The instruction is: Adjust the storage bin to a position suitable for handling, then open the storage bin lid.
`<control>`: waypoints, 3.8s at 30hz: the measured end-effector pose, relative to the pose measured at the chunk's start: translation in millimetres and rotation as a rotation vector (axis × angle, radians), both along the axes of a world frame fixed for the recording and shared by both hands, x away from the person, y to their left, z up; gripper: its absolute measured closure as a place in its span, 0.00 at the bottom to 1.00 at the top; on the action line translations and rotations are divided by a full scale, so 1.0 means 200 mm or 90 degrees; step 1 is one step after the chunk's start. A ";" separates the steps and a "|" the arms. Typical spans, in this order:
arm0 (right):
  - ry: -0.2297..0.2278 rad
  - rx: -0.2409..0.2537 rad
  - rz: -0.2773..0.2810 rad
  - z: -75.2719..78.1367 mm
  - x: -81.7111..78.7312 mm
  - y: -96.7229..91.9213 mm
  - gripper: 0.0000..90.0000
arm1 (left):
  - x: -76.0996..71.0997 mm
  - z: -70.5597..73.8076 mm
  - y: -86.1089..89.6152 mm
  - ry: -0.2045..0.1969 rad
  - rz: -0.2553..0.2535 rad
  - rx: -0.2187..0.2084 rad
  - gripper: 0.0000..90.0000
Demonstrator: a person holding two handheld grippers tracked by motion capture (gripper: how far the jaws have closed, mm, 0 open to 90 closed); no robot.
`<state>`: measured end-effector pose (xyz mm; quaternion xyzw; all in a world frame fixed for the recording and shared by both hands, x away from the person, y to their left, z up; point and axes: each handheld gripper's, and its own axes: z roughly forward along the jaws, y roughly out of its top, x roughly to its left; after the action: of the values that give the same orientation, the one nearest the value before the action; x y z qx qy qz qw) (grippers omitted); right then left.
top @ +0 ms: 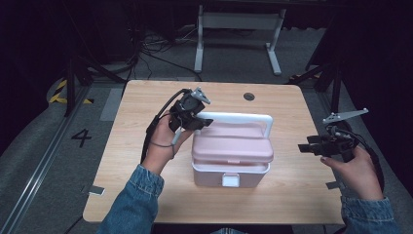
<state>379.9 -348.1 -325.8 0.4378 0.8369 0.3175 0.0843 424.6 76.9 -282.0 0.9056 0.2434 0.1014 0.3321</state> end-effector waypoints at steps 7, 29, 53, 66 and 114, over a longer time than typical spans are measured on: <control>-0.006 0.004 0.001 0.01 -0.01 0.00 0.48 | 0.06 0.03 -0.01 0.005 0.016 0.007 0.87; -0.236 0.151 0.161 -0.04 -0.11 0.22 0.96 | 0.20 0.08 -0.01 0.002 0.037 0.007 0.83; -0.345 0.208 0.173 -0.04 -0.13 0.37 1.00 | 0.12 0.18 0.16 -0.046 0.093 -0.063 0.47; -0.365 0.219 0.175 0.01 -0.08 0.40 1.00 | -0.02 0.14 0.37 -0.045 0.091 -0.112 0.48; -0.387 0.261 0.126 0.05 0.03 0.38 1.00 | -0.02 -0.06 0.22 -0.137 0.045 -0.234 0.44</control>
<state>385.7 -271.5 -315.3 0.2486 0.7307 0.6007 0.2086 420.0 121.1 -293.7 0.8050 0.2523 0.1626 0.5118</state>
